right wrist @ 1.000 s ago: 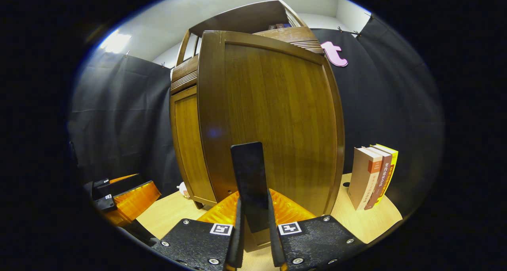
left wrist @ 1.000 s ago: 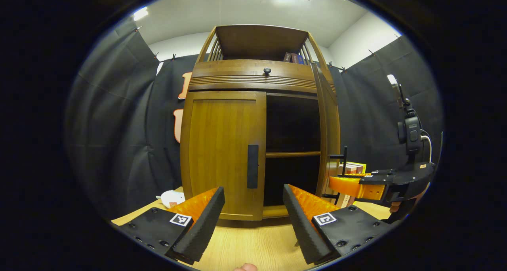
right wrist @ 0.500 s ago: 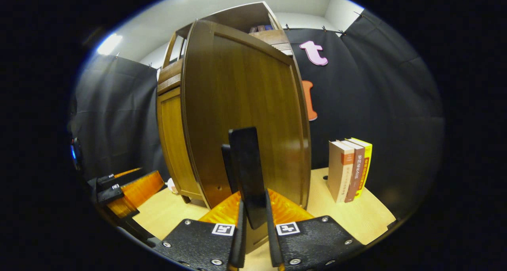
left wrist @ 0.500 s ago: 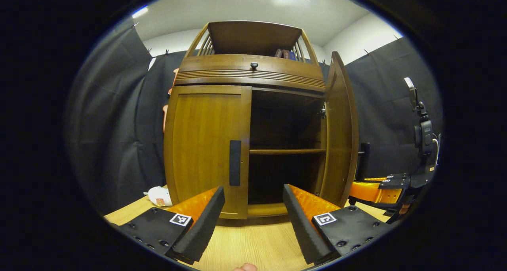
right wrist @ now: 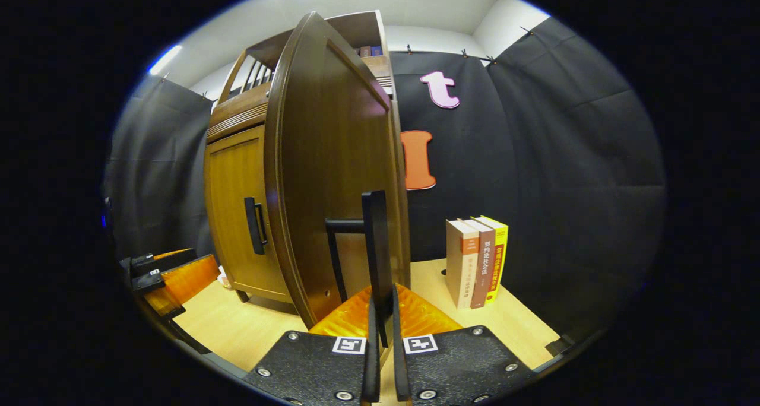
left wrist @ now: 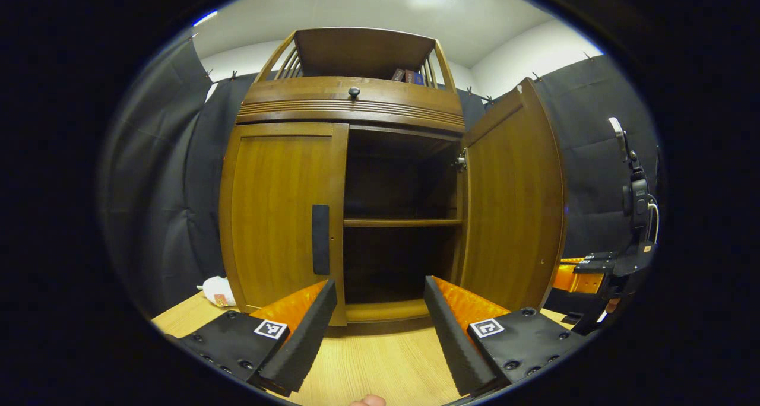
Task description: Open the right door of the double-door shoe cabinet with the right hand, and open the left door with the left hand.
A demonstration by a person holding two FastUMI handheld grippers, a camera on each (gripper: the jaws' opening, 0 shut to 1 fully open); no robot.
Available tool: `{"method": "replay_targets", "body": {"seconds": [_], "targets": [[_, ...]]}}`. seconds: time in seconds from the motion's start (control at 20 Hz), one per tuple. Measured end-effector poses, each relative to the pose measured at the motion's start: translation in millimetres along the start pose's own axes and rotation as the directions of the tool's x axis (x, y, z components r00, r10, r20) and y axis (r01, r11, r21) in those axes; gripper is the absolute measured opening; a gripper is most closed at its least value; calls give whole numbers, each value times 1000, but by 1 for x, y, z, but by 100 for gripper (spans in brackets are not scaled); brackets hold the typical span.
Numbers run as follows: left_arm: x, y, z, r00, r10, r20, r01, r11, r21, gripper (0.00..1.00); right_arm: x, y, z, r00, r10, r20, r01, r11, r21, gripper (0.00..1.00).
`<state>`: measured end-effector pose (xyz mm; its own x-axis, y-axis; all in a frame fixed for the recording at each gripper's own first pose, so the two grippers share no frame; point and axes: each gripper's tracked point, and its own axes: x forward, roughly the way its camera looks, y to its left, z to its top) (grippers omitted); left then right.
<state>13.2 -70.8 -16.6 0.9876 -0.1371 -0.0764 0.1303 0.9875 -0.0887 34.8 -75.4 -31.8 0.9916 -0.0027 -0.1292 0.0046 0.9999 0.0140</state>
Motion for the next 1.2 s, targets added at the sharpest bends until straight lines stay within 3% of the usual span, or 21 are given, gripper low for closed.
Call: {"method": "replay_targets", "body": {"seconds": [0.1,0.6,0.65,0.7,0.85,0.9,0.95,1.0,1.2], "targets": [[0,-1,-2,1000,-6,-2,6,1000,5,94,0,-15,1,1000,-11,6,11,1000,20,8],[-2,-2,-4,1000,10,-1,-10,1000,10,96,1,-46,9,994,110,24,-110,994,4,7],[-2,-3,-5,1000,9,-2,-9,1000,8,96,2,-53,10,992,120,35,-120,993,4,13],[-2,-3,-5,1000,5,-6,-5,1000,7,94,2,-59,10,991,129,33,-129,992,0,6],[-4,-4,-6,1000,-5,-6,5,1000,12,96,4,-67,9,984,175,22,-174,985,-8,4],[-4,-5,-7,1000,-9,-10,9,1000,7,94,5,-68,10,982,189,22,-189,982,-4,5],[-5,-6,-7,1000,-13,-12,13,1000,2,94,5,-69,10,979,202,20,-202,979,3,13],[-5,-6,-6,1000,-15,-11,15,1000,-1,94,4,-70,10,977,210,16,-211,978,12,6],[-5,-4,-5,1000,0,-4,0,1000,-2,94,1,-73,3,981,193,-8,-193,981,1,13]]}}
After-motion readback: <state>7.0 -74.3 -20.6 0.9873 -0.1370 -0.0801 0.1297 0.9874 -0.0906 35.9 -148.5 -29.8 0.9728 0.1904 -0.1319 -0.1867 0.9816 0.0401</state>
